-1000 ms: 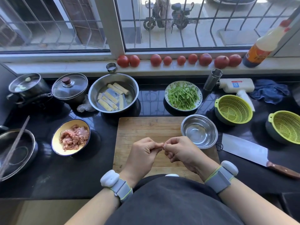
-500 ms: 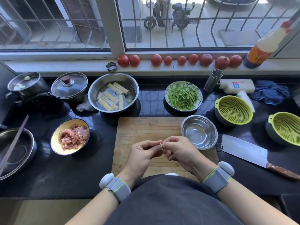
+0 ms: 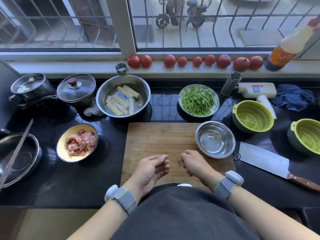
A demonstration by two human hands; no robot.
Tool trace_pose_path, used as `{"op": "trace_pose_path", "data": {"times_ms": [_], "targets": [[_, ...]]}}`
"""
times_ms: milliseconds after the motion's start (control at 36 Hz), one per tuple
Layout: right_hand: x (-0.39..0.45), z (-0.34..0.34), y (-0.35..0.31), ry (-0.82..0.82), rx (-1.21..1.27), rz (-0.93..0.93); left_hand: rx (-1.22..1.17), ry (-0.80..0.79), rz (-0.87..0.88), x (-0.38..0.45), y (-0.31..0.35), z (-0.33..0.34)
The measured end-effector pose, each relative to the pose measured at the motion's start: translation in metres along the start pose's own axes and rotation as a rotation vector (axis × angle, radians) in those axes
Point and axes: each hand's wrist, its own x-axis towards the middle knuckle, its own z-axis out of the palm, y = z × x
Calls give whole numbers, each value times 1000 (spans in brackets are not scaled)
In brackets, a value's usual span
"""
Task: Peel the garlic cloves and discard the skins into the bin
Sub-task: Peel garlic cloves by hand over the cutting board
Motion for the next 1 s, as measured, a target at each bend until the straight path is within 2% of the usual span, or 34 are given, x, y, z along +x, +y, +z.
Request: {"op": "trace_pose_path", "data": {"times_ms": [111,361,667,889,1000], "targets": [[21,9,20,-2,-211,-33,127,69,-46,3,-10,-8],[20,9,26,72,-74,-42,197,106,-5,5,-15,-9],[23,8,33,74,39,11,249,93,-10,7,-19,-6],[18,7,39,57,22,-43,248,64,-23,7,-21,-6],[12,7,33,77,-80,-60,243,62,-24,7,-22,-6]]}}
